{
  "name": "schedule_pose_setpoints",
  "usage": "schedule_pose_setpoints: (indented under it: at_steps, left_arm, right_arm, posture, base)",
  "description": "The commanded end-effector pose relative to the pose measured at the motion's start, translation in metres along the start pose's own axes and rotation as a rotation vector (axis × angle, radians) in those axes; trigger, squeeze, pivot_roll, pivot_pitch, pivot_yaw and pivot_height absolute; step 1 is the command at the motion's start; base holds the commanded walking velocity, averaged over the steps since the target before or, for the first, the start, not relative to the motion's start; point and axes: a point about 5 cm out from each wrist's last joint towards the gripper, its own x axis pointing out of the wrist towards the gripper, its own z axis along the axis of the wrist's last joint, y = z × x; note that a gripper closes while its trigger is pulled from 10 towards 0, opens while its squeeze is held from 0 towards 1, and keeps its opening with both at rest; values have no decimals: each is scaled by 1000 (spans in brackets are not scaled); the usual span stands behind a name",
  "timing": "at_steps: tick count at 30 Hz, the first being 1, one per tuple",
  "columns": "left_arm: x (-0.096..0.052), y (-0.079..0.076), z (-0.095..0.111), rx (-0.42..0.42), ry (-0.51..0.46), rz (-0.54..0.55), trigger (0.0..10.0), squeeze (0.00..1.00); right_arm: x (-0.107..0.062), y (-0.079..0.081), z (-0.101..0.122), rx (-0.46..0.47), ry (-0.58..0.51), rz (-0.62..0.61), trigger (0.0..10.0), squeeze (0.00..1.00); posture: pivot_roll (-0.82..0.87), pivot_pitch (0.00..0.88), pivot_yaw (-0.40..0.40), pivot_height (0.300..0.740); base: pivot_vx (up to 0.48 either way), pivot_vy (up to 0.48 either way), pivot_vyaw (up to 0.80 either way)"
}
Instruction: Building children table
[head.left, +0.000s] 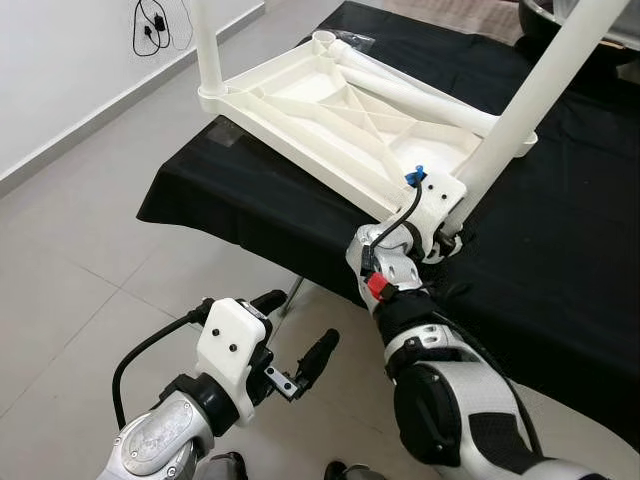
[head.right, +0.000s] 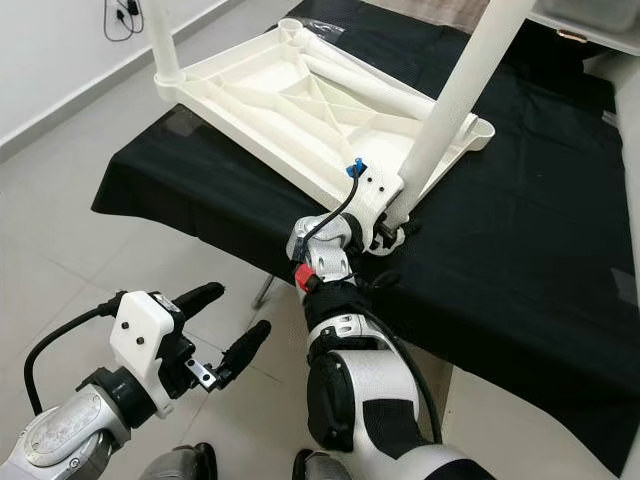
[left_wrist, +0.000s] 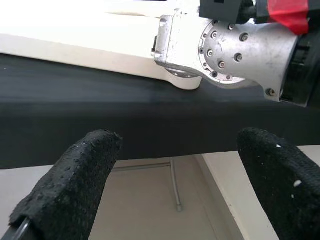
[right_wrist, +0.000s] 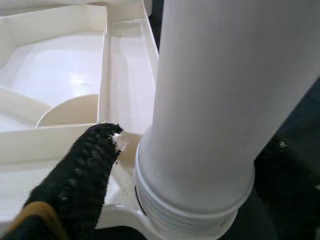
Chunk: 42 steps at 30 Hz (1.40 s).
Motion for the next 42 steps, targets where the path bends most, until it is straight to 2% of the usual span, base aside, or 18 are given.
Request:
schedule_pose_setpoints:
  at_steps: [1,6,7,8,9,17,27,29,42]
  left_arm:
    - [1,0,-6,-13,17,2,10000,0]
    - [2,0,-5,-12,14,2,10000,0]
    - [2,0,-5,-8,13,3,10000,0]
    - [2,0,-5,-8,13,3,10000,0]
    - [2,1,-5,-9,13,5,10000,0]
    - [2,3,-6,-4,11,5,10000,0]
    - [5,5,-7,6,6,7,10000,0]
    - [7,6,-6,9,2,6,10000,0]
    - [9,9,-7,19,-7,11,10000,0]
  right_arm:
    - [-4,0,-5,-6,12,16,10000,1000]
    - [-7,0,-5,-2,14,21,10000,1000]
    - [-8,1,-5,0,15,29,10000,949]
    - [-8,1,-5,0,15,29,10000,949]
    - [-9,0,-4,1,16,39,10000,0]
    - [-14,-7,-1,4,19,111,10000,0]
    - [-23,-21,-16,-43,51,170,10000,0]
    - [-29,-26,-22,-59,70,215,10000,0]
    - [-37,-39,-28,-126,142,342,10000,0]
  posture:
    - [143,189,-98,740]
    - [142,187,-97,740]
    - [142,187,-97,740]
    - [142,187,-97,740]
    - [142,186,-97,740]
    - [137,181,-94,740]
    - [134,156,-89,740]
    - [135,148,-90,740]
    - [126,134,-93,740]
  base:
    - [0,0,0]
    - [0,0,0]
    - [0,0,0]
    - [0,0,0]
    - [0,0,0]
    - [0,0,0]
    - [0,0,0]
    - [0,0,0]
    - [0,0,0]
